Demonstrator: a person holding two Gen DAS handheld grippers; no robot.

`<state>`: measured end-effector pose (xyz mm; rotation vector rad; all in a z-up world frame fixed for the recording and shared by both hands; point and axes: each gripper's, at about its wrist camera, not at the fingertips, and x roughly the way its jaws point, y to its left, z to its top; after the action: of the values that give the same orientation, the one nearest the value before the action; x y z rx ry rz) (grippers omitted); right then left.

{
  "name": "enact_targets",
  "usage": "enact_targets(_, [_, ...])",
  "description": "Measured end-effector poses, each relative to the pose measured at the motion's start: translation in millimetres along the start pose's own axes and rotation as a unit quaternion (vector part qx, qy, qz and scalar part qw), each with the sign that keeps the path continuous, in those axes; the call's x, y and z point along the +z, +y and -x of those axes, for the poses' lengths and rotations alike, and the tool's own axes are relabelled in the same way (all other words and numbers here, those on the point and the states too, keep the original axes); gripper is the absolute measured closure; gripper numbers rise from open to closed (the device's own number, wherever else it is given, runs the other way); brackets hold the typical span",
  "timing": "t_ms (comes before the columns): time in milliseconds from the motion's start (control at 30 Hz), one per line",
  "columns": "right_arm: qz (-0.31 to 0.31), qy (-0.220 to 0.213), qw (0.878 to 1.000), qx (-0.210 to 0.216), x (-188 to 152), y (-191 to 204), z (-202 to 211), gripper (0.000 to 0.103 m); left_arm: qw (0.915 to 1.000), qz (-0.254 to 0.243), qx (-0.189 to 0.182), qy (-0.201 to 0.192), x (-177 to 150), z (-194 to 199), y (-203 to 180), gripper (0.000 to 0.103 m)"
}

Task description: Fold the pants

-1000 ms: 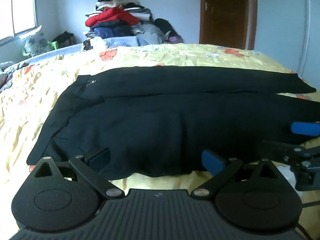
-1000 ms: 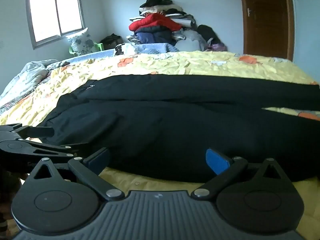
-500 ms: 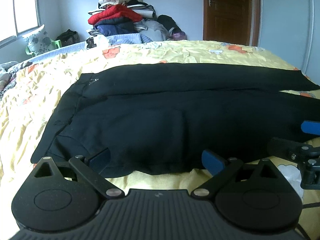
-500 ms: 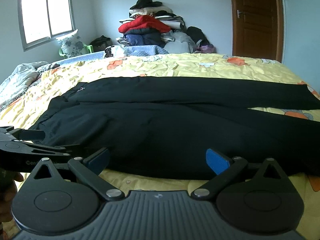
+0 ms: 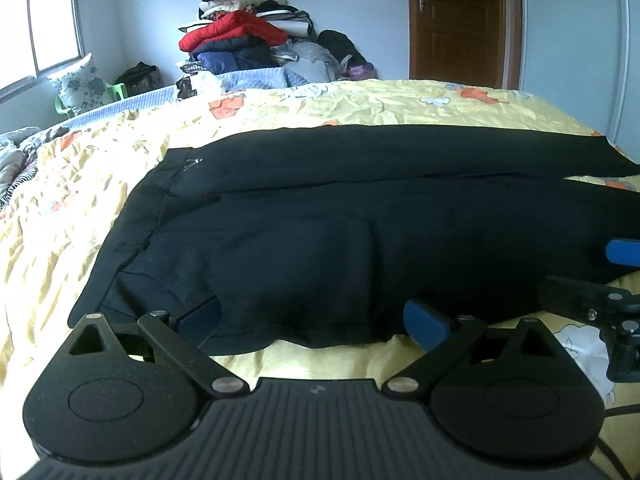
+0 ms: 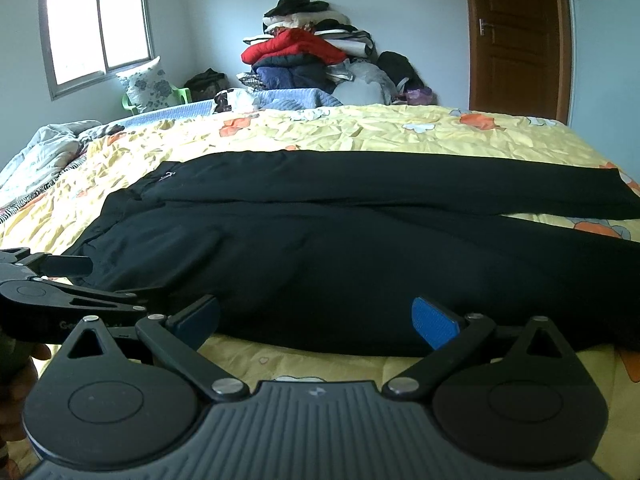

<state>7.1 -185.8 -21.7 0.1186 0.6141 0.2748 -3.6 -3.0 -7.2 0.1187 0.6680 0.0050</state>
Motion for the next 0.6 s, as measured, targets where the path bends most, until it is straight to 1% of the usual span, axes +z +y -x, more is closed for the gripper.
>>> enact_targets(267, [0.001,-0.007,1.0,0.006,-0.7,2.1,-0.2,0.0,1.0,0.001,0.001,0.0,-1.1,0.0,0.5,0.003])
enact_targets(600, [0.0,-0.006,1.0,0.007,-2.7,1.1,0.2,0.0,1.0,0.002,0.001,-0.001,-1.0,0.1,0.4,0.003])
